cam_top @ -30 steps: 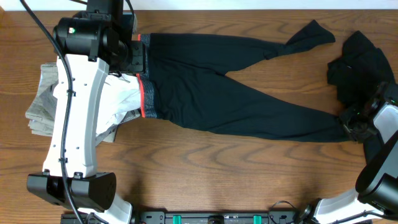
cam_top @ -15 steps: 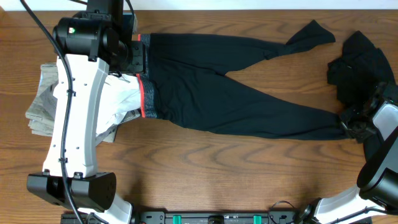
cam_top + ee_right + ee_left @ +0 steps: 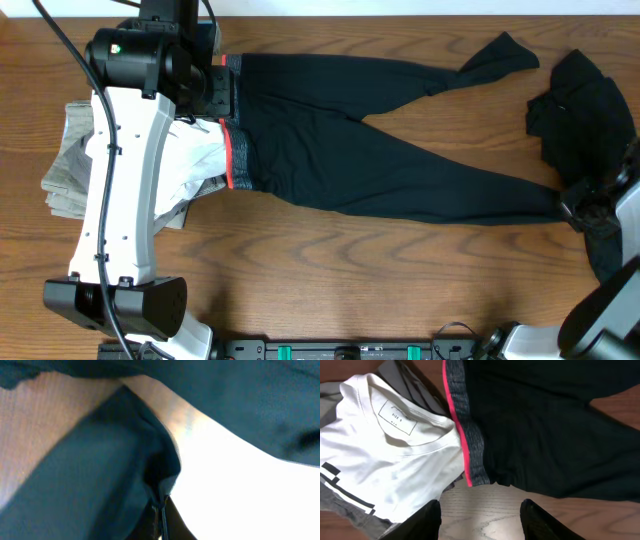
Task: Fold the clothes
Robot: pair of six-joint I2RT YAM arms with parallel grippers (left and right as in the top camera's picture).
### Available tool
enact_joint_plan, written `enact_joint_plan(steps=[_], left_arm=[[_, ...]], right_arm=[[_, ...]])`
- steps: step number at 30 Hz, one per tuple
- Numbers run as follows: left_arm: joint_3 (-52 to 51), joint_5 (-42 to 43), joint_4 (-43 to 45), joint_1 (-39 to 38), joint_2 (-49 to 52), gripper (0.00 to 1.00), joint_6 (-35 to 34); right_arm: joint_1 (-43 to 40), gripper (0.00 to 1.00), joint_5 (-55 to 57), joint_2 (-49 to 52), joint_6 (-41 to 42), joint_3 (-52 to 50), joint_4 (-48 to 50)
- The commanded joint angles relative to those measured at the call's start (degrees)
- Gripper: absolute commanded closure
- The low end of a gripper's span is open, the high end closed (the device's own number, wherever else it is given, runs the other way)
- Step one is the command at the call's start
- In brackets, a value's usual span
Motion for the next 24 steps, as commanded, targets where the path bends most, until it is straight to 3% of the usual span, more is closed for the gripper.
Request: enact_joint_plan(steps=[1, 11, 15, 18, 24], left_arm=[[-0.46, -0.04, -0.11, -0.07, -0.33, 0.46, -0.22], [-0.46, -0.04, -0.17, -0.07, -0.33, 0.46, -0.22], [-0.46, -0.04, -0.59, -0.07, -0.33, 0.46, -0.22], [-0.46, -0.04, -1.14, -0.07, -0.33, 0.46, -0.22], [-0.46, -0.04, -2.43, -0.07, -0.33, 0.46, -0.22]], right_arm=[[-0.61, 0.99, 4.68, -0.83, -0.68, -0.09, -2.10], [-0.61, 0.99, 15.39, -0.85, 0.90, -0.09, -7.06], [-0.61, 0.79, 14.38, -0.85, 0.87, -0.09, -5.73], [-0.66, 0.43, 14.03, -0.85, 1.36, -0.09, -4.90], [-0.83, 0.32, 11.89, -0.83, 1.49, -0.09, -2.54]])
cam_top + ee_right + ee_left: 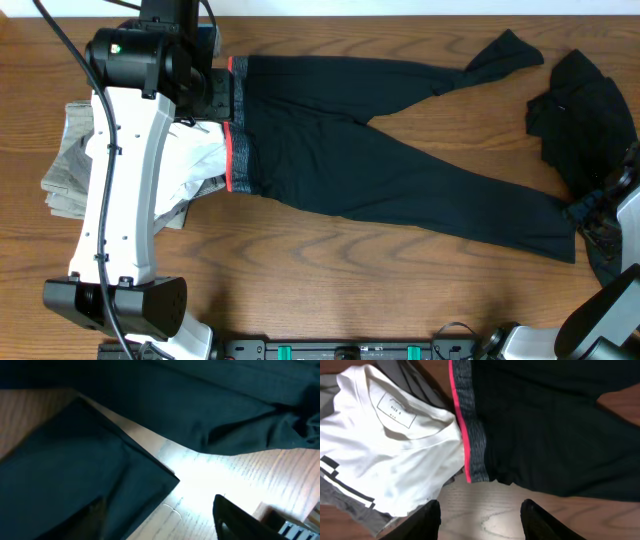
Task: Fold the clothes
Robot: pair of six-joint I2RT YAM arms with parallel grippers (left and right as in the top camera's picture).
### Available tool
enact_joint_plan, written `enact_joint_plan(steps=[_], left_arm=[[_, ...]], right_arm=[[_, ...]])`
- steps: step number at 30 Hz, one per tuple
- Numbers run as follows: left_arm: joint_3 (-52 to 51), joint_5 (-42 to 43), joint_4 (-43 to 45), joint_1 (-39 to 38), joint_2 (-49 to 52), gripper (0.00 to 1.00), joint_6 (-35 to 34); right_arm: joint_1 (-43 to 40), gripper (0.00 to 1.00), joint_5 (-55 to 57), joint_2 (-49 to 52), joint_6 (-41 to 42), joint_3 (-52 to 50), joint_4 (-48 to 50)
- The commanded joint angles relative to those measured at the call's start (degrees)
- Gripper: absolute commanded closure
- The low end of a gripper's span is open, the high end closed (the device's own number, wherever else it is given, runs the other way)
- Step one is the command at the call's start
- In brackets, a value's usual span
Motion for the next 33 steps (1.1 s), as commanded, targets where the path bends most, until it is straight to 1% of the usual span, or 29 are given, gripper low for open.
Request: enact_joint_plan(steps=[1, 2, 3, 5, 6, 7, 9, 12, 16, 20, 26, 30, 33], left_arm=[[-0.46, -0.04, -1.33, -0.07, -0.33, 0.46, -0.26], [-0.46, -0.04, -1.70, -0.07, -0.33, 0.46, -0.24], [-0.46, -0.04, -2.08, -0.07, -0.33, 0.46, -0.26], [-0.46, 0.02, -2.67, -0.09, -0.33, 0.46, -0.28], [-0.46, 0.11, -2.86, -0.09, -0.33, 0.46, -0.28], [-0.46, 0.59, -3.10, -0.20, -0.33, 0.46, -0.28], [-0.48, 2.71, -3.43, -0.20, -0.33, 0.46, -0.28], [-0.48, 7.82, -4.31, -0.35, -0.33, 0.46, -0.24], [-0.52, 8.79, -6.56, -1.55, -0.33, 0.46, -0.24], [-1.05, 8.74, -8.57, -3.15, -0.33, 0.46, -0.24], [-3.72, 8.74, -10.19, -4.42, -0.33, 0.46, -0.24], [-7.61, 8.74, -9.57, -4.46, -0.33, 0.46, -0.24], [-11.34, 8.74, -8.13, -4.48, -0.33, 0.46, -0.24]], right_arm=[[-0.83, 0.29, -0.72, -0.24, 0.66, -0.04, 1.46], [-0.83, 0.30, -1.73, -0.24, 0.63, -0.04, 2.86], [-0.94, 0.35, -3.21, -0.24, 0.48, -0.04, 4.04], [-1.20, 0.62, -9.55, -0.09, -1.95, -0.04, 8.17], [-1.20, 0.73, -12.76, 0.11, -3.67, -0.04, 10.43], [-1.18, 0.79, -16.61, 0.44, -6.14, -0.04, 13.38], [-1.18, 0.81, -20.41, 1.49, -8.11, -0.04, 17.49], [-1.18, 0.89, -23.63, 4.74, -8.13, -0.04, 23.19], [-1.20, 0.96, -27.39, 11.50, -8.20, -0.04, 30.84], [-1.68, 0.96, -26.62, 17.68, -8.20, -0.04, 36.81], [-6.10, 0.96, -20.50, 21.46, -8.13, -0.02, 40.39], [-11.96, 0.95, -20.55, 21.46, -6.93, 0.98, 41.18], [-16.52, 0.98, -22.47, 21.46, -6.64, 3.06, 39.06]])
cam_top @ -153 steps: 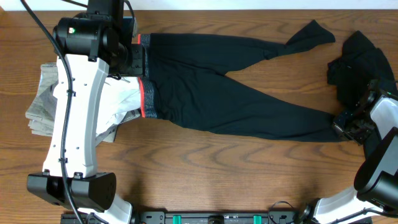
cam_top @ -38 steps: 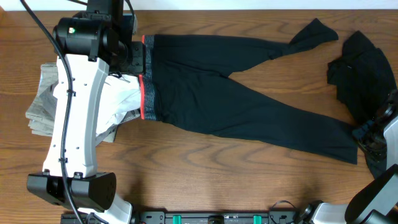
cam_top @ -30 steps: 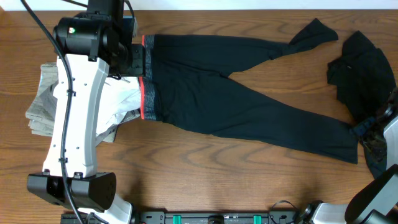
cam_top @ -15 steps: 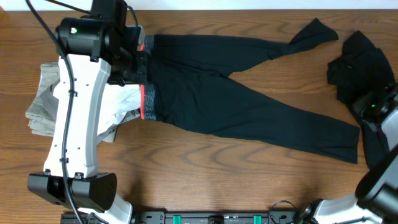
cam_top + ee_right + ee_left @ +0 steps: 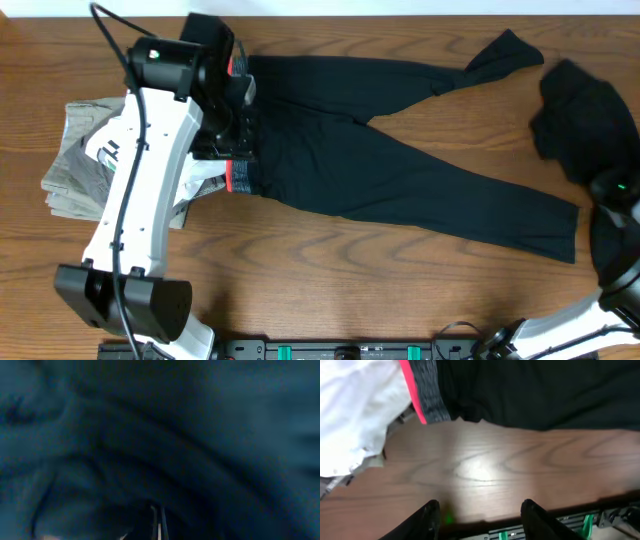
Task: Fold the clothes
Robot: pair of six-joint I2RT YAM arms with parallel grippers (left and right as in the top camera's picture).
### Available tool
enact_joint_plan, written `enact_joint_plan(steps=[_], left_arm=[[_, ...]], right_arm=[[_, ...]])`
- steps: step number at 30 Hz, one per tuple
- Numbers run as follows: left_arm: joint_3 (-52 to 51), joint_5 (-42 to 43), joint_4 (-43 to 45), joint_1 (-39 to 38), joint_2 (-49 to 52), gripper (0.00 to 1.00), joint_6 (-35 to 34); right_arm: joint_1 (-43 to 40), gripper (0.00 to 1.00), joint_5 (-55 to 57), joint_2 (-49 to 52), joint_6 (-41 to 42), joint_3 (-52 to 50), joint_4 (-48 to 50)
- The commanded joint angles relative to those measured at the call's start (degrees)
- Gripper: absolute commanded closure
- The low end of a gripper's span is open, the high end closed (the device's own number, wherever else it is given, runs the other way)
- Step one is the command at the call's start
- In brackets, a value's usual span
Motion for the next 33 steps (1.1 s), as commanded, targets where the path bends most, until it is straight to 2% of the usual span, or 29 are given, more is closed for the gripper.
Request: enact_joint_plan(steps=[1, 5, 12, 17, 20, 24, 28, 33], left_arm=[[-4.09, 0.68, 1.62, -0.13, -0.33, 0.46, -0.26], [-8.76, 0.66, 6.75, -0.13, -0.33, 0.46, -0.26], [-14.99, 0.70, 16.26, -0.48, -0.33, 0.46, -0.24], [-20.65, 0.59, 24.94, -3.96, -0.31, 0.47, 1.20], [-26.32, -3.65, 29.33, -6.47, -0.31, 0.47, 0.17], [-33.94, -7.13, 33.90, -7.54, -0.31, 0.46, -4.92], [-38.99, -11.41, 37.66, -6.69, -0.31, 0.36, -7.67], [-43.43, -13.11, 44.92, -4.13, -0.31, 0.31, -8.46]], right_arm=[[-5.75, 0.99, 1.31, 1.18, 0.59, 2.78, -2.49], [-9.31, 0.98, -6.54, 1.01, 0.57, 5.64, -4.28], [-9.31, 0.75, -28.81, -1.90, 0.57, 10.86, -4.22], [-4.17, 0.66, -35.74, -5.42, -0.31, 11.82, -4.61], [0.17, 0.60, -35.78, -7.23, -3.69, 11.82, -9.03], [5.86, 0.45, -31.52, -7.67, -8.59, 11.82, -17.84], [8.81, 0.42, -24.24, -7.67, -9.57, 11.82, -23.82], [9.05, 0.41, -24.22, -7.67, -10.03, 11.82, -30.12]])
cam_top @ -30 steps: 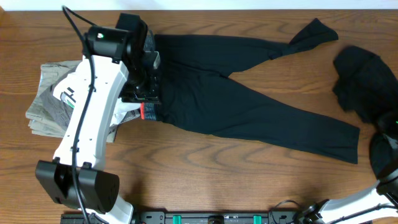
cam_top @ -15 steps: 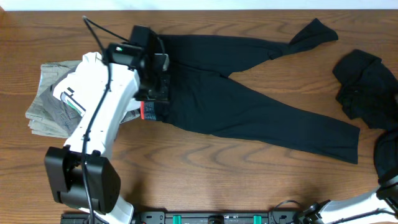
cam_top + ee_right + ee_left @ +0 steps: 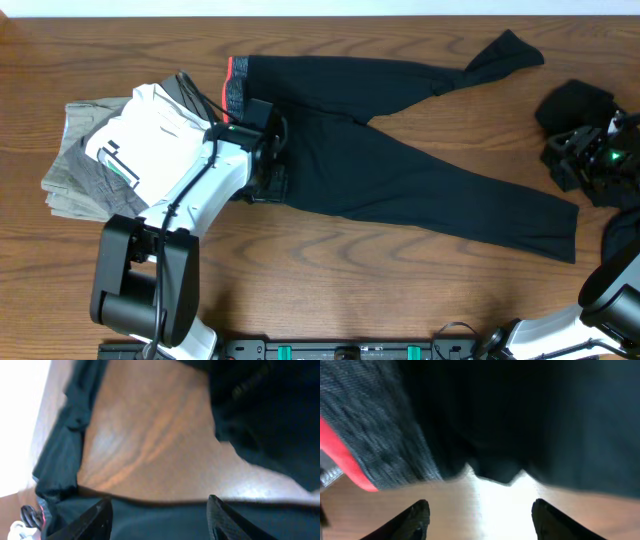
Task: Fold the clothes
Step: 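Lower the waistband onto the table with the left gripper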
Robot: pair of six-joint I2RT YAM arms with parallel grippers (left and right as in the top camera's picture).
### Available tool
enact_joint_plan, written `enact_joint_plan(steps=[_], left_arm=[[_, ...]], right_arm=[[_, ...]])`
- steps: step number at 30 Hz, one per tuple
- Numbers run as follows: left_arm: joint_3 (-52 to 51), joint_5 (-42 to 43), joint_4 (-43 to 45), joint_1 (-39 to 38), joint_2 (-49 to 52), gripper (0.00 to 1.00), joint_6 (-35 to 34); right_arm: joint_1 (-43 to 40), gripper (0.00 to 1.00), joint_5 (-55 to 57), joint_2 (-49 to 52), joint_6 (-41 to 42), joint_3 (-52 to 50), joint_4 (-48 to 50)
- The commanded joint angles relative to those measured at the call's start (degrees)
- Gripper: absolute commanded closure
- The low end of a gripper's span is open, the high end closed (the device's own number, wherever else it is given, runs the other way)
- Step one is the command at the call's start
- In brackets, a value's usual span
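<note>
Black leggings (image 3: 390, 150) lie spread across the table, their grey waistband with a red stripe (image 3: 236, 92) at the left and both legs running right. My left gripper (image 3: 268, 184) is low at the waistband's near corner; the left wrist view shows that gripper (image 3: 480, 516) open, with the waistband (image 3: 375, 450) and black cloth just ahead and bare wood between its fingers. My right gripper (image 3: 572, 160) hangs open at the far right. In the right wrist view the right gripper (image 3: 159, 510) is above the near leg (image 3: 160, 522), holding nothing.
A bunched dark garment (image 3: 578, 104) lies at the far right, also seen as a dark garment (image 3: 270, 420) in the right wrist view. A stack of folded clothes, white T-shirt (image 3: 150, 135) over grey pieces (image 3: 72, 175), sits left of the waistband. The table's front strip (image 3: 330, 300) is bare wood.
My left gripper has come down from above the waistband to its near corner, still open. My right gripper, then shut in the dark garment, is now open; that garment is bunched smaller, farther back.
My right gripper was first shut on the near leg's cuff at the far right. Then it was open and the leg lay straighter toward the front right. Later it was shut in the dark garment, now released. My left gripper stayed open over the waistband, then lowered.
</note>
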Motion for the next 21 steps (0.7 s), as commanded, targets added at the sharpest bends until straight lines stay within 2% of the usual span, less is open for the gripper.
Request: enact_joint_plan(steps=[1, 6, 9, 13, 15, 16, 21], left_arm=[[-2.73, -3.08, 3.52, 2.01, -0.26, 0.30, -1.99], [-8.31, -3.10, 10.34, 4.28, 0.50, 0.27, -1.95], [-9.62, -3.04, 13.55, 4.90, 0.79, 0.31, -2.01], [-9.66, -1.97, 13.03, 4.83, 0.79, 0.76, -2.01], [-9.66, -1.31, 10.16, 4.83, 0.79, 0.91, -2.03], [-9.66, -1.33, 8.44, 4.83, 0.76, 0.94, -2.47], [-9.66, -1.36, 2.05, 4.83, 0.20, 0.94, -5.27]], right_arm=[[0.17, 0.41, 1.75, -0.57, -2.16, 0.48, -2.32], [0.22, 0.41, 1.70, -0.57, -3.10, 0.48, -4.04], [0.57, 0.41, 1.70, -0.57, -3.41, 0.48, -4.20], [1.14, 0.41, 1.75, -0.57, -3.67, 0.48, -4.20], [1.14, 0.41, 1.77, -0.57, -3.85, 0.48, -4.28], [1.14, 0.41, 1.95, -0.57, -3.85, 0.48, -4.39], [1.14, 0.42, 2.10, -0.57, -3.85, 0.48, -4.33]])
